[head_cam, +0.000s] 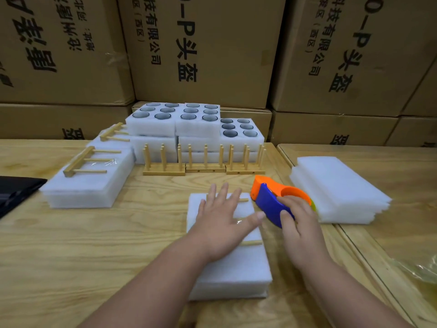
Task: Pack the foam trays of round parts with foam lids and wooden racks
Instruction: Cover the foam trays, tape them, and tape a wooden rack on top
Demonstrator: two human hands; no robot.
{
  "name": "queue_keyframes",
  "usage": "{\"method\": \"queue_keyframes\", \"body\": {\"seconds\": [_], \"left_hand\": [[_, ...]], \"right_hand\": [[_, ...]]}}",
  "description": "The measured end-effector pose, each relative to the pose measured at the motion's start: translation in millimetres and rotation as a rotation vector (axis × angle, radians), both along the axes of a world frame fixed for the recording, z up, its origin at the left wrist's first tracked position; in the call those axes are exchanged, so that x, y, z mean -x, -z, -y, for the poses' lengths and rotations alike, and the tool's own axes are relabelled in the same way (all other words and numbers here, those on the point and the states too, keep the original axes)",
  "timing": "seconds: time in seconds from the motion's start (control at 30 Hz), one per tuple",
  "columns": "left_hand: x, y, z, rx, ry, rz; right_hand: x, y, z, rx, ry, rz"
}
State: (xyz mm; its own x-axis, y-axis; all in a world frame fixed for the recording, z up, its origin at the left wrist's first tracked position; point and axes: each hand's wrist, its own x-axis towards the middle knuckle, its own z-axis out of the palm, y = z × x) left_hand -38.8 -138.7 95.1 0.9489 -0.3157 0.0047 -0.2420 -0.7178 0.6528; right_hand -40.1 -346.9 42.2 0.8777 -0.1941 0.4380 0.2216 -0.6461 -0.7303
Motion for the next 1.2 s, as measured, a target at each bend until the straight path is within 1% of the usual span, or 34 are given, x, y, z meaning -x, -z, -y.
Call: {"method": "queue_keyframes", "body": {"seconds": [0.07, 0.1, 0.13, 0.2, 0.23, 0.27, 0.33, 0.4, 0.5, 0.53, 0.63, 0.73, 0.8, 0.87, 0.93, 1.0, 1.07, 1.17, 1.2], "left_hand": [[4.0, -6.2, -15.4, 0.286, -0.051, -0.006], [5.8, -6.7, -23.8, 0.381, -0.097, 0.007], [7.4, -5.7, -32.4, 0.451, -0.155, 0.019], [8.5, 1.9, -47.2, 0.55, -0.273, 0.007], [8.4, 7.1, -52.4, 0.602, -0.323, -0.022], [7.9, 12.8, -55.7, 0.666, -0.367, -0.062], [7.3, 25.0, -58.8, 0.788, -0.421, -0.153], [6.6, 38.0, -59.9, 0.913, -0.456, -0.286], [7.4, 52.6, -58.3, 1.113, -0.448, -0.519], [9.2, 55.3, -56.4, 1.128, -0.449, -0.532], [12.7, 56.9, -49.8, 1.099, -0.475, -0.418], [15.6, 53.6, -49.5, 1.14, -0.463, -0.453], [15.9, 54.6, -51.0, 1.175, -0.462, -0.457], [17.9, 51.9, -51.2, 1.202, -0.458, -0.45], [17.8, 48.3, -52.7, 1.219, -0.454, -0.495], [12.9, 47.8, -55.7, 1.238, -0.458, -0.553], [10.4, 45.7, -56.3, 1.27, -0.442, -0.557], [14.1, 40.7, -52.0, 1.171, -0.413, -0.498], [15.8, 39.1, -52.1, 1.113, -0.408, -0.47]], "right_hand": [[4.5, -9.9, -9.6, -0.228, -0.055, -0.081], [5.5, -14.5, -13.5, -0.281, -0.06, -0.112], [6.9, -19.0, -16.7, -0.257, -0.052, -0.116], [8.5, -24.6, -20.6, -0.078, -0.012, -0.074], [8.8, -27.3, -22.9, -0.042, -0.008, -0.049], [9.5, -30.7, -26.7, -0.069, -0.027, -0.034], [11.7, -37.0, -37.3, -0.239, -0.128, -0.047], [10.4, -37.4, -46.8, -0.393, -0.245, -0.099], [7.5, -28.2, -51.9, -0.623, -0.368, -0.24], [6.7, -23.3, -51.9, -0.703, -0.377, -0.282], [4.3, -9.6, -54.5, -0.948, -0.373, -0.367], [5.5, -2.9, -61.8, -1.136, -0.462, -0.441], [9.3, -1.6, -66.3, -1.221, -0.466, -0.477], [11.5, -1.5, -67.4, -1.213, -0.436, -0.503], [11.3, -4.6, -63.6, -1.157, -0.387, -0.517], [9.9, -8.0, -58.1, -1.125, -0.356, -0.482], [7.0, -9.6, -53.2, -1.184, -0.337, -0.46], [4.8, -1.4, -56.7, -1.109, -0.382, -0.505], [4.7, 1.6, -59.9, -1.132, -0.412, -0.532]]}}
